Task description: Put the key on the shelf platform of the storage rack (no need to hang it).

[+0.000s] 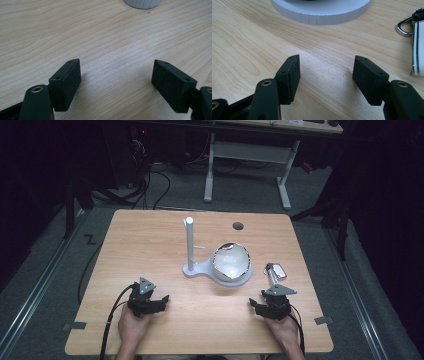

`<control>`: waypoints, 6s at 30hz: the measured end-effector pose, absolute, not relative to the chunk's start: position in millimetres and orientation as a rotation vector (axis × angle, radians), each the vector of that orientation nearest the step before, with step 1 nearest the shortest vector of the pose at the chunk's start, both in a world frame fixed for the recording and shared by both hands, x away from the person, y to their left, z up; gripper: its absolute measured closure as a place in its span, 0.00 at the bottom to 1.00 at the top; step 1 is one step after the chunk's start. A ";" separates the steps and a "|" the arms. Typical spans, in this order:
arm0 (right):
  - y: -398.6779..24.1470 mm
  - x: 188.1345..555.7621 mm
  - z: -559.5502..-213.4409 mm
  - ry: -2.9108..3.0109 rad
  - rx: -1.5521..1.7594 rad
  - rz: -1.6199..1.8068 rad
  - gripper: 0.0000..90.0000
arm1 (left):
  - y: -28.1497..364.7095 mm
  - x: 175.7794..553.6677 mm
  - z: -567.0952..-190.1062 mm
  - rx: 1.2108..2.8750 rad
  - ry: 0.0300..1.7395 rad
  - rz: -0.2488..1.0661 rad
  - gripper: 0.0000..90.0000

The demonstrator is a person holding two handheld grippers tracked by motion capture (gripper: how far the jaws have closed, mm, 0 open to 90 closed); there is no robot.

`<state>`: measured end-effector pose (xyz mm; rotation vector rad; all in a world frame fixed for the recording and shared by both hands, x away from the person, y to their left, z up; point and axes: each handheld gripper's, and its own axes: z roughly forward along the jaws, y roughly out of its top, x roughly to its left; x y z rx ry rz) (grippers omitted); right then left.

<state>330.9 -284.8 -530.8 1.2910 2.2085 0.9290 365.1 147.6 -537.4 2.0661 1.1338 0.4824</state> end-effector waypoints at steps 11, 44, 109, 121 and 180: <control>-287.5 328.1 -524.6 2.162 1.322 0.989 0.49 | 147.8 365.3 -537.3 2.065 1.134 0.482 0.27; -324.3 301.1 -502.4 2.009 1.399 1.060 0.47 | 147.9 365.3 -537.4 2.063 1.136 0.481 0.27; -349.6 430.7 -501.8 1.972 1.648 0.780 0.27 | 147.9 365.4 -537.4 2.063 1.138 0.482 0.27; -349.3 436.8 -512.0 1.972 1.667 0.749 0.29 | 148.1 365.6 -537.4 2.062 1.140 0.483 0.27; -344.1 432.9 -511.8 2.055 1.609 0.809 0.50 | 148.1 365.6 -537.4 2.061 1.141 0.483 0.27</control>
